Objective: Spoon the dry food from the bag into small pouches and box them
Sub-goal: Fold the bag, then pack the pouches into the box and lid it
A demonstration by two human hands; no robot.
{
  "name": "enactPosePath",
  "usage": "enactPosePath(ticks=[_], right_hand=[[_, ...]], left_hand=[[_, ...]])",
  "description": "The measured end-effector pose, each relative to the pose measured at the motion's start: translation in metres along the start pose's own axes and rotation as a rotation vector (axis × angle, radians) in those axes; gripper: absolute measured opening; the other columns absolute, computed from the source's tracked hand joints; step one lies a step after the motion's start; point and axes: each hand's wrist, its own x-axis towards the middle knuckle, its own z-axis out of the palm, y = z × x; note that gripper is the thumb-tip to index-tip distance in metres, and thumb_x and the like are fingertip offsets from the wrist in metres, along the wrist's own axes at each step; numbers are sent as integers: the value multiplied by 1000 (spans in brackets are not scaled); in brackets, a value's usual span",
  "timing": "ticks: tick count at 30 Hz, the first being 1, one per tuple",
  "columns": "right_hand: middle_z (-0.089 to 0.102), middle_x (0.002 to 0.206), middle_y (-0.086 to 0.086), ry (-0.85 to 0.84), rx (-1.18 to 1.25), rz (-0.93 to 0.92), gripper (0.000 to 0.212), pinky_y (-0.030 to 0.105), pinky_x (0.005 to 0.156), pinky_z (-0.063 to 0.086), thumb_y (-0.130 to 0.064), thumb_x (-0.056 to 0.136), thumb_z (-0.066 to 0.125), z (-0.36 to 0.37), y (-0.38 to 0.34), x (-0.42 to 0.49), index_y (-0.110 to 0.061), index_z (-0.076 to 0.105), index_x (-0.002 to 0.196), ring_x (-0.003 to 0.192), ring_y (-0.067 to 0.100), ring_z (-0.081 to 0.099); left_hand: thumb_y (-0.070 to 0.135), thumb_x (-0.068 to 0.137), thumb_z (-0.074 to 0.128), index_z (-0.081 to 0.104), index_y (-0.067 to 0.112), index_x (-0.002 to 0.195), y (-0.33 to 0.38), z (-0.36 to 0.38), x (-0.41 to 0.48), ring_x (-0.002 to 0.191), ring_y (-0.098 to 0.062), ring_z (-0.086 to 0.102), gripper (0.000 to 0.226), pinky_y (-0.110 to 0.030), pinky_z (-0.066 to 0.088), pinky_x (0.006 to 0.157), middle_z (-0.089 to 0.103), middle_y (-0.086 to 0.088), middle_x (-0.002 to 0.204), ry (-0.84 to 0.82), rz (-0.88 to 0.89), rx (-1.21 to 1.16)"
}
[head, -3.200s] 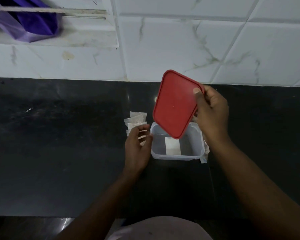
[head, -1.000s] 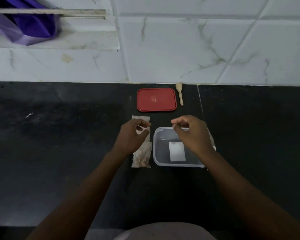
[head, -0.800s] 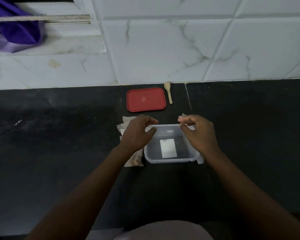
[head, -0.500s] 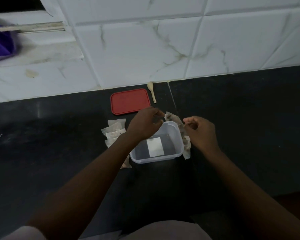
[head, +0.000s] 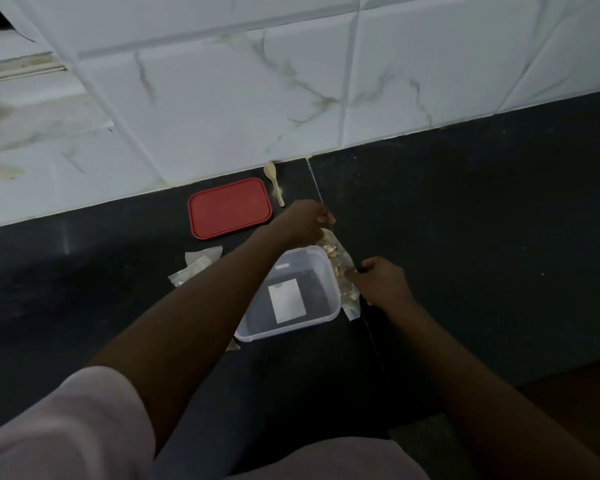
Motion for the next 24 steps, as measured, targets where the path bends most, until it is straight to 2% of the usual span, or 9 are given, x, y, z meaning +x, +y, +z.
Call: enactPosePath(ticks=[3, 6, 8, 10, 12, 15, 20, 24], right_hand=[[71, 102, 5, -37, -32, 22, 43, 41, 84, 59, -48, 88, 73, 6, 5, 3, -14, 67, 113, 91, 19, 69], [71, 107, 3, -58, -22, 37, 42, 34, 79, 56, -46, 87, 75, 10, 3, 6, -15, 67, 114, 93, 16, 66], [70, 109, 3, -79, -4, 53, 37, 31, 77, 52, -40, 88, 76, 11, 0, 6, -15, 67, 114, 92, 14, 63], [71, 108, 3, -91, -14, 57, 22, 34, 80, 55, -36, 89, 76, 14, -1, 8, -19, 68, 101, 90, 14, 64], [72, 103, 3, -102, -30, 56, 14, 36, 79, 58, -34, 89, 74, 16, -1, 8, -24, 65, 86, 87, 14, 65], [66, 98, -4, -92, -12, 59, 19, 27, 68, 50, -34, 90, 74, 17, -1, 7, -23, 67, 104, 82, 8, 61], [65, 100, -9, -70, 119, 88, 20, 37, 86, 58, -36, 89, 75, 19, 2, 4, -31, 59, 100, 93, 11, 65], [69, 104, -5, -28, 265, 105, 18, 36, 83, 59, -29, 91, 73, 19, 7, 5, -28, 64, 106, 93, 12, 68]], left_hand=[[8, 94, 69, 60, 8, 135, -4, 3, 14, 127, -24, 58, 42, -27, 44, 98, 59, -12, 140, -38, -91, -2], [9, 96, 66, 55, 8, 142, -11, 8, 22, 132, -27, 55, 47, -33, 43, 106, 55, -13, 146, -89, -142, 1], [8, 97, 63, 53, 7, 145, -15, 11, 24, 132, -28, 54, 48, -34, 43, 105, 55, -14, 146, -140, -176, -14], [8, 98, 62, 55, 5, 141, -22, 14, 25, 126, -29, 56, 44, -34, 43, 102, 58, -15, 141, -164, -195, -16], [8, 97, 63, 63, 4, 130, -28, 15, 27, 111, -25, 61, 33, -31, 46, 92, 65, -16, 129, -139, -198, -22], [8, 97, 63, 68, 4, 123, -33, 16, 30, 97, -17, 59, 27, -27, 41, 84, 68, -13, 118, -128, -229, -26], [9, 97, 63, 69, 4, 125, -36, 14, 34, 99, -19, 61, 30, -27, 42, 84, 69, -12, 114, -164, -234, -13], [11, 98, 63, 69, 4, 125, -39, 14, 33, 98, -18, 62, 28, -27, 44, 85, 70, -11, 117, -177, -238, -63]])
